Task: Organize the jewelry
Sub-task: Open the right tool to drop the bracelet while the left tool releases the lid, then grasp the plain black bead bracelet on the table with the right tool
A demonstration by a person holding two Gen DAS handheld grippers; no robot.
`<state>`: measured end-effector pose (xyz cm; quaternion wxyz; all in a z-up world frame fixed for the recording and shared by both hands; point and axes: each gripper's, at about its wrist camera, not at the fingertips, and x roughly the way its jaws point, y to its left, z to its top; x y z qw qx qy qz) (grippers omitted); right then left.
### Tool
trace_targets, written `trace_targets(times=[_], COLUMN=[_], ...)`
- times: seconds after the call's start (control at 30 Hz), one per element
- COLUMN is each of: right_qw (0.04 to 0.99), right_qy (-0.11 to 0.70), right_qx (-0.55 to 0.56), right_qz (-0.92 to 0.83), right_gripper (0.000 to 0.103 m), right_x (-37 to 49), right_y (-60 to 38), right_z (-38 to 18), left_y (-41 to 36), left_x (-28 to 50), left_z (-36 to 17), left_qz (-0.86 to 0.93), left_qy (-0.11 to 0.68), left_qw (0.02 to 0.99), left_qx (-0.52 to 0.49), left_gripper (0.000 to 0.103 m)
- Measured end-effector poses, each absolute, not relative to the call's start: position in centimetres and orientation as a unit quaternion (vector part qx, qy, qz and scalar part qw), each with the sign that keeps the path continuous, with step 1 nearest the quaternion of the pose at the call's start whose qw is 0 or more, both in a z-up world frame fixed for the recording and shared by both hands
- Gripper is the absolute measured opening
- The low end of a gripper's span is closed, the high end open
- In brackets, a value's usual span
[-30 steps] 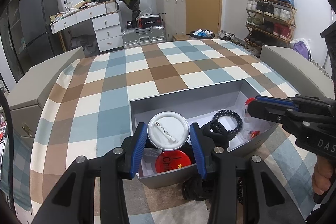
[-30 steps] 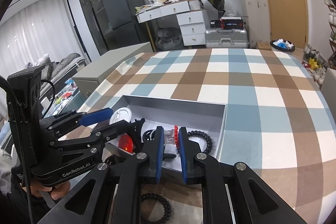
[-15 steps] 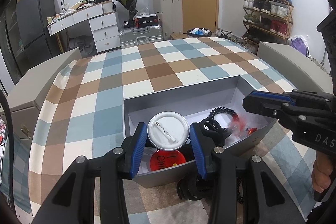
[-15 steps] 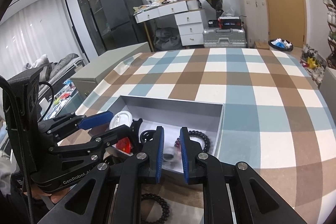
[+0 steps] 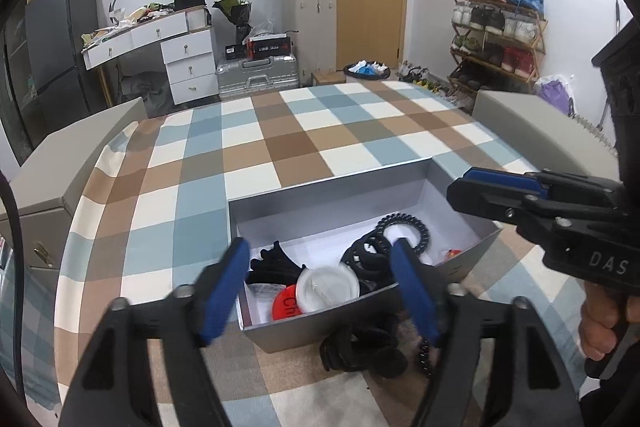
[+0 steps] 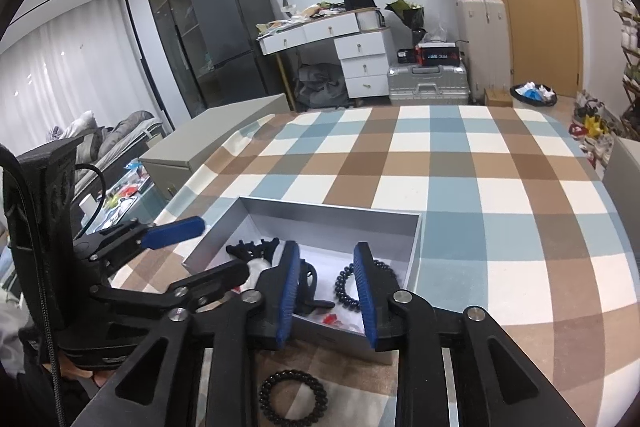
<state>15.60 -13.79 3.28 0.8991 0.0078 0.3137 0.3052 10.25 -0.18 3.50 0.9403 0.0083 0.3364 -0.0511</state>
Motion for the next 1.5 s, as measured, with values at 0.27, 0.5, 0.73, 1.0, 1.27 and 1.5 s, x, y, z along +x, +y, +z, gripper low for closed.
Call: trace_targets(times=[0.27,0.5,0.73,1.0,1.27,1.5], right_qw=[0.891,0.885,0.865,0.849,0.848,0.852], right_qy=[0.324,0.335,0.373,0.386,0.390,0.386], right_qx=[-0.009,-0.055,-0.098,-0.143,-0.171,-0.168], right_qz=[0.317,0.318,0.322,0.331,0.316,0.311], right_gripper=[0.095,0.101,0.099,0.083,0.072,0.060], right_x=[13.8,10.7,9.8,9.1,9.2,9.4], right_y=[-14.7,-14.8,-13.8,-11.9,-10.9,-10.5], right_z=[3.5,1.3,-1.8,-3.5,-4.1,-4.0], left_y=[0.7,1.1,0.5,1.4,2.2,2.4], left_x=[7.7,5.5,4.6,4.8,4.9,4.9], left_z=[3.5,2.5,0.5,-0.6,-0.9,-1.0], left_qz=[-0.063,-0.054,-0.048,-0.036,-0.041,-0.040], left_qy=[0.346,0.342,0.351,0.365,0.373,0.376], left_qw=[0.936,0.938,0.935,0.930,0.927,0.925], left_qx=[-0.001,-0.025,0.012,0.006,-0.024,-0.031], left_gripper=[0.102,0.102,0.102,0.102,0.102,0.102])
